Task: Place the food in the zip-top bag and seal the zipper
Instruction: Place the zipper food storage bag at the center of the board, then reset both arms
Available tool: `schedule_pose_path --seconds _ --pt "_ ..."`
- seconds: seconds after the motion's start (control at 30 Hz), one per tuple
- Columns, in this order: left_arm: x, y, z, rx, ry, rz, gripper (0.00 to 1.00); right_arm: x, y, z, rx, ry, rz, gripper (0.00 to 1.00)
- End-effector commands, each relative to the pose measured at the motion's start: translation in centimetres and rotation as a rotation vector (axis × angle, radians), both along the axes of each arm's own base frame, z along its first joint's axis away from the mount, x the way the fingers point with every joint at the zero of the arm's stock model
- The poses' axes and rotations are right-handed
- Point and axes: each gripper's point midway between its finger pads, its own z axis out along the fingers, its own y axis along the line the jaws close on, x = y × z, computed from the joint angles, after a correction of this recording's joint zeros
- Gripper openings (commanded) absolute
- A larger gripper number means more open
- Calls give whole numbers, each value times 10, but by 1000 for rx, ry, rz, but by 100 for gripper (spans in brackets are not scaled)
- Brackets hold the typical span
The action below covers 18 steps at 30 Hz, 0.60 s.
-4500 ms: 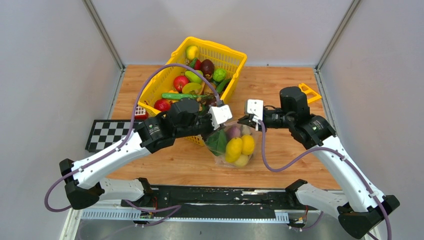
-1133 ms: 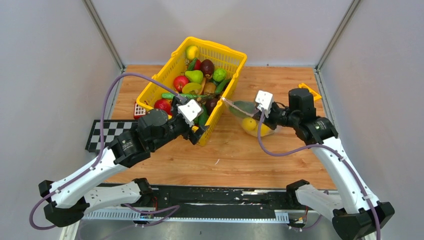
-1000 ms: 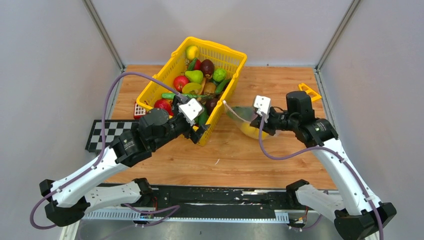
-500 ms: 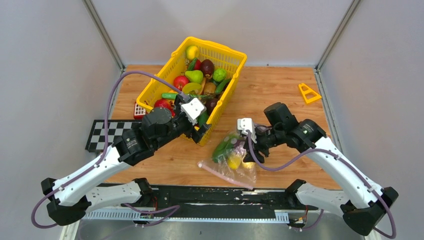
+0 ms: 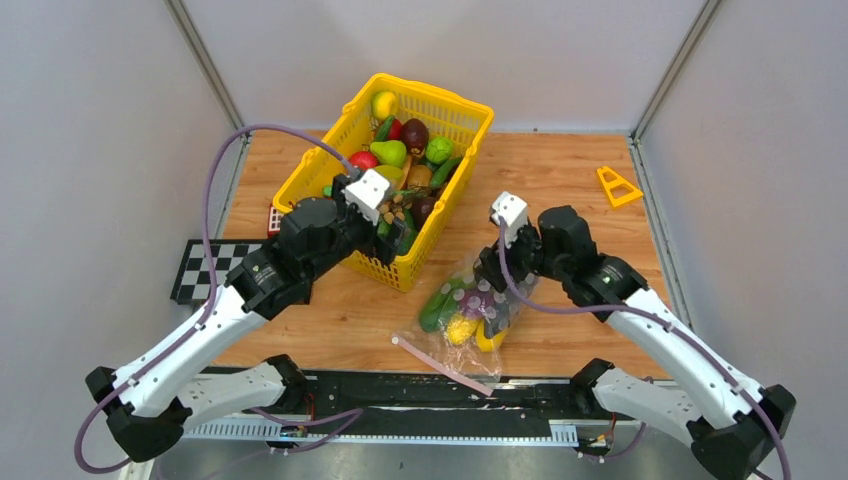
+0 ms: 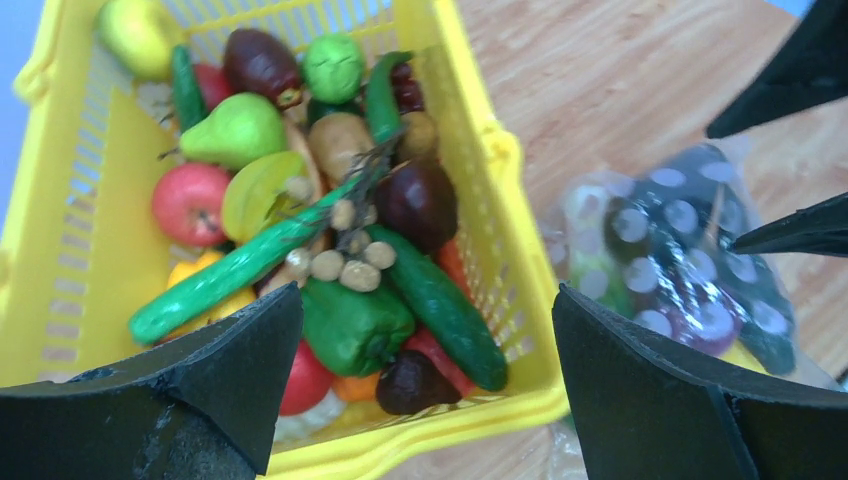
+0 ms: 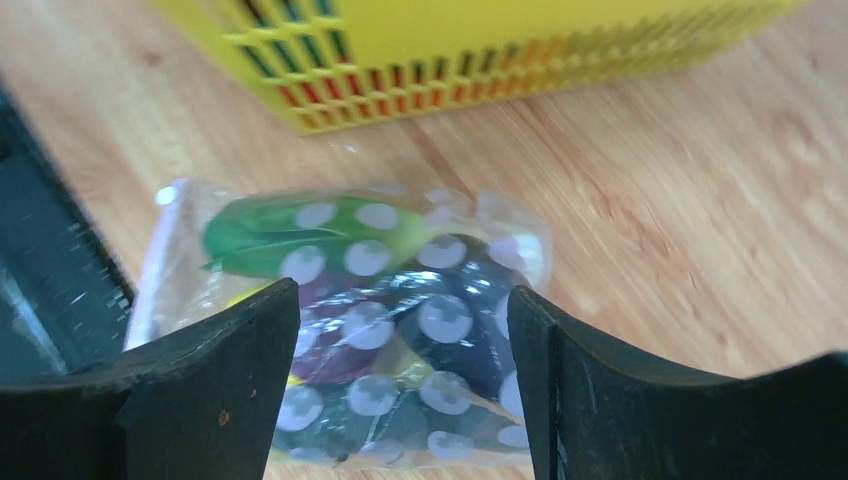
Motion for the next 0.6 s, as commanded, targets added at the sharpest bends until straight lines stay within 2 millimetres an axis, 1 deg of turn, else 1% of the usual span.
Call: schedule_pose_path --seconds 0.0,0.07,0.1,0.13,0.17,0.27,0.33,0.43,0.47,0.57 --pt "18 21 21 -167 30 142 100 50 -32 1 67 25 -361 77" --pt "25 40 25 -197 25 222 100 64 -50 0 82 37 -454 80" --pt "28 50 24 -210 29 264 100 71 -63 0 87 36 -526 87" --pt "33 64 25 -229 32 319 100 79 -81 2 98 37 -619 93" --pt "36 76 23 -244 41 363 100 83 -90 6 107 38 -649 95" --pt "45 107 18 -292 63 463 100 92 -116 15 141 35 -736 96" --pt "50 123 16 -307 76 504 100 98 -135 20 164 31 -810 100" --pt "57 140 10 -299 107 555 100 105 -157 28 217 39 -885 100" --pt "59 147 10 -294 118 580 100 108 -164 29 232 42 -915 100" --pt "68 170 8 -318 150 656 100 112 -176 33 278 74 -950 100"
